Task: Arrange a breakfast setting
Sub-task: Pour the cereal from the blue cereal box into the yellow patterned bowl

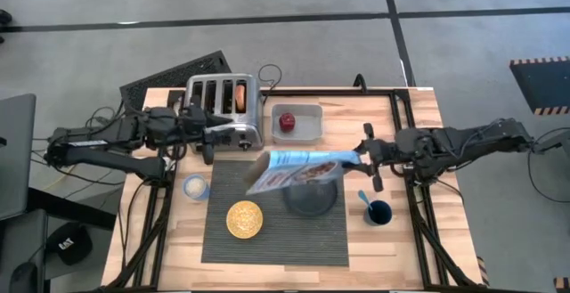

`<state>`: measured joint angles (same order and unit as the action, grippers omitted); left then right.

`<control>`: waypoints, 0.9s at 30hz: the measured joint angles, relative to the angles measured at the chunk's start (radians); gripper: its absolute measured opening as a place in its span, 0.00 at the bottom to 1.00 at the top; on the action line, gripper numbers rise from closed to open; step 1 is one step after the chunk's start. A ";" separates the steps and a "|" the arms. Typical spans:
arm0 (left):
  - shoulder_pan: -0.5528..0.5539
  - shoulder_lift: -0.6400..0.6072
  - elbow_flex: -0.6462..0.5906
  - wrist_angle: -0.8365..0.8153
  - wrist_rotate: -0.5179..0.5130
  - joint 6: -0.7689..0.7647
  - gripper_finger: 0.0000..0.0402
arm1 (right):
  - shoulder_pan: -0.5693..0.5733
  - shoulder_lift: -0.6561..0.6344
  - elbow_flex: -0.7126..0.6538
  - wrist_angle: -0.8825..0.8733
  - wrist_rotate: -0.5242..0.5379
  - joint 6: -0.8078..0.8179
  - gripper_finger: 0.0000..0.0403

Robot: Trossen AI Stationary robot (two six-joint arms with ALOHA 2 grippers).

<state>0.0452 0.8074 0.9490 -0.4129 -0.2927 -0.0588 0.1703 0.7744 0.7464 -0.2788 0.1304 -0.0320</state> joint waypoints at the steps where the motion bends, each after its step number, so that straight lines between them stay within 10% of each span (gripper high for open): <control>1: -0.003 0.004 -0.006 0.007 0.000 0.013 0.28 | -0.013 -0.022 -0.022 0.026 0.000 -0.010 0.37; 27: -0.010 0.057 -0.282 0.436 0.080 0.067 0.37 | -0.267 -0.016 -0.289 0.831 -0.132 -0.073 0.37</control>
<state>0.0357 0.8647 0.6674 0.0236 -0.2128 0.0078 -0.0963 0.7586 0.4572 0.5520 -0.0016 -0.1055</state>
